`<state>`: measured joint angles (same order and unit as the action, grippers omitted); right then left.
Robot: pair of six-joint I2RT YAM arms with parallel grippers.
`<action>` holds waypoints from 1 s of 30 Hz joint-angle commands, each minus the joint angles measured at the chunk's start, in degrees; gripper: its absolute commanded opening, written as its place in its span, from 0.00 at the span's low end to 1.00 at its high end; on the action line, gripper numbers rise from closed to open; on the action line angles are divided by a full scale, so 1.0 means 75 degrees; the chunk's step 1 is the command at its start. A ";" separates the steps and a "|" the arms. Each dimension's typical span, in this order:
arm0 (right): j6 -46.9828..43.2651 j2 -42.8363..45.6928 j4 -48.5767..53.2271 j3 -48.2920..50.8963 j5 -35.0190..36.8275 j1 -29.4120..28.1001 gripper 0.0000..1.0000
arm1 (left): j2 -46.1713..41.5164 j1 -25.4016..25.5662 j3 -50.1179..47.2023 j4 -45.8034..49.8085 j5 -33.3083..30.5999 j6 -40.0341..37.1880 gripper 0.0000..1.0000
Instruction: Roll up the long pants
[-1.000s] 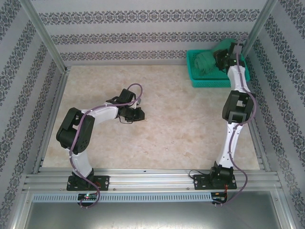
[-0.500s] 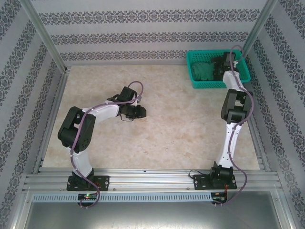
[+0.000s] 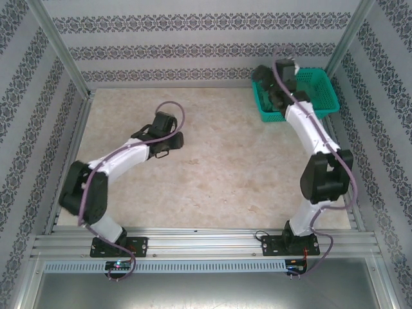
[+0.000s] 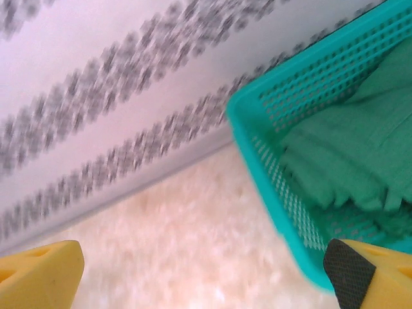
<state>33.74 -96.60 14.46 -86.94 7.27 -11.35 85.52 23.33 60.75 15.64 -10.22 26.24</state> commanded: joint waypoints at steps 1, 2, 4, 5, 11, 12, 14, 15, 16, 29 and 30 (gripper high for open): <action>-0.1263 0.0775 -0.0241 0.1272 0.0512 -0.0348 0.98 | -0.1049 -0.0194 -0.0587 -0.0478 -0.3000 -0.0444 0.43; -0.1446 0.1053 -0.0446 0.1658 0.0568 -0.0596 0.98 | -0.1315 -0.0209 -0.0828 -0.0677 -0.3430 -0.0664 0.43; -0.1715 0.1475 -0.0728 0.2354 0.0822 -0.1021 0.98 | -0.1711 -0.0339 -0.1232 -0.1044 -0.3822 -0.1045 0.44; -0.1884 0.1613 -0.0859 0.2611 0.0812 -0.1186 0.98 | -0.1832 -0.0402 -0.1557 -0.1531 -0.3973 -0.1508 0.44; -0.2737 0.1859 -0.1191 0.3676 0.0204 -0.1835 0.98 | -0.1317 -0.0965 -0.3347 -0.4635 -0.4280 -0.4089 0.41; -0.2781 0.1924 -0.1278 0.3848 0.0173 -0.1892 0.98 | -0.1240 -0.1124 -0.3552 -0.4988 -0.4291 -0.3972 0.40; -0.2898 0.2076 -0.1579 0.4217 0.0255 -0.1972 0.98 | -0.1276 -0.1509 -0.4170 -0.5943 -0.3514 -0.3673 0.41; -0.2973 0.2146 -0.1704 0.4371 0.0362 -0.1967 0.98 | -0.1260 -0.1753 -0.4521 -0.6533 -0.2921 -0.3518 0.51; -0.3068 0.2210 -0.1764 0.4476 0.0477 -0.1956 0.98 | -0.1139 -0.1998 -0.4811 -0.7105 -0.2418 -0.3403 0.63; -0.4523 0.2887 -0.4525 0.6820 0.2123 -0.1768 0.98 | 0.0025 -0.2202 -0.5672 -0.9535 -0.0869 -0.3682 1.00; -0.4564 0.2986 -0.4503 0.6898 0.2193 -0.1684 0.98 | 0.0005 -0.2215 -0.5755 -0.9662 -0.0788 -0.3692 1.00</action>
<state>2.98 -76.03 -13.15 -36.25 17.21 -24.80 84.99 6.17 19.11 -49.45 -20.34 0.36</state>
